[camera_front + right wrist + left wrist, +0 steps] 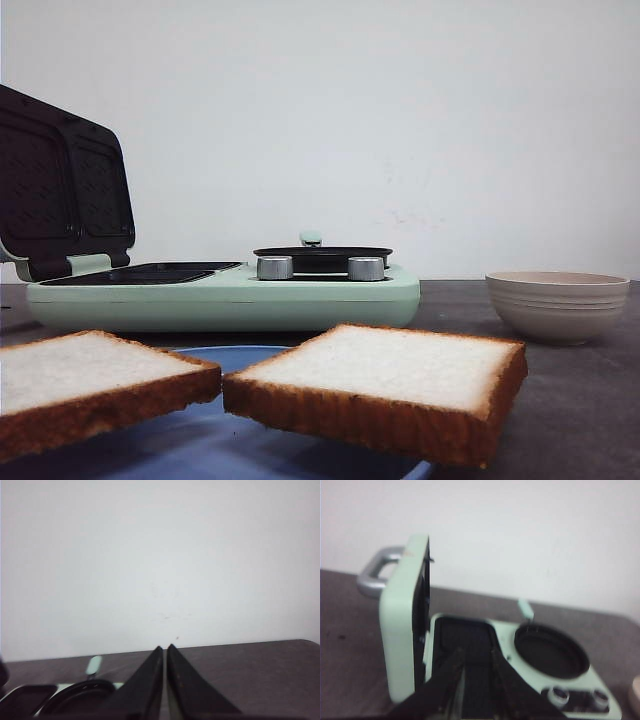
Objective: Make breakfast with bread and shrimp
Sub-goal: 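Grasp the bread slice nearest the left gripper and lift it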
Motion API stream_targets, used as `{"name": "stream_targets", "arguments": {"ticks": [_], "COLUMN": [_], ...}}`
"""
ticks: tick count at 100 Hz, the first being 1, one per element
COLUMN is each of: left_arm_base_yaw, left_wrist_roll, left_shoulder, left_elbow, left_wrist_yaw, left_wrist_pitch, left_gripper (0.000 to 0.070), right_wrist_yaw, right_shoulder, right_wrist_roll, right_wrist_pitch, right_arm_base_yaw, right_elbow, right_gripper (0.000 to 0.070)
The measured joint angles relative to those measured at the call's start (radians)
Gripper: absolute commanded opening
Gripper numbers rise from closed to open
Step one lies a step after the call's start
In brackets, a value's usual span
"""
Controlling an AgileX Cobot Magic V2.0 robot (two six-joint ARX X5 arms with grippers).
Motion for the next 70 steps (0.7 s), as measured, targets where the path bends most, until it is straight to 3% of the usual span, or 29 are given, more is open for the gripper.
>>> {"name": "stream_targets", "arguments": {"ticks": [9,23,36,45,70], "left_arm_base_yaw": [-0.011,-0.028,-0.032,-0.032,-0.032], "left_wrist_roll": [0.012,-0.011,-0.064,-0.087,-0.102], "left_shoulder": [0.029,0.03,0.039,0.081,0.277], "left_elbow": [0.003,0.003,0.003,0.003,0.003], "left_wrist_yaw": [0.0,0.001,0.002,0.022,0.191], "left_wrist_pitch": [-0.035,-0.114,-0.231,-0.296,-0.34], "left_gripper": [0.0137,0.0296,0.0409,0.0438,0.044], "right_wrist_yaw": [-0.007,-0.034,-0.034,-0.048,-0.134], "right_shoulder": [0.0,0.0,0.0,0.0,0.0], "right_wrist_roll": [-0.005,0.005,0.047,0.086,0.121], "right_wrist_pitch": [-0.001,-0.04,-0.122,-0.164,-0.198], "right_arm_base_yaw": [0.013,0.023,0.023,0.023,0.023], "right_elbow": [0.0,0.0,0.0,0.0,0.0], "right_gripper": [0.0054,0.0379,0.0551,0.0566,0.0564]}}
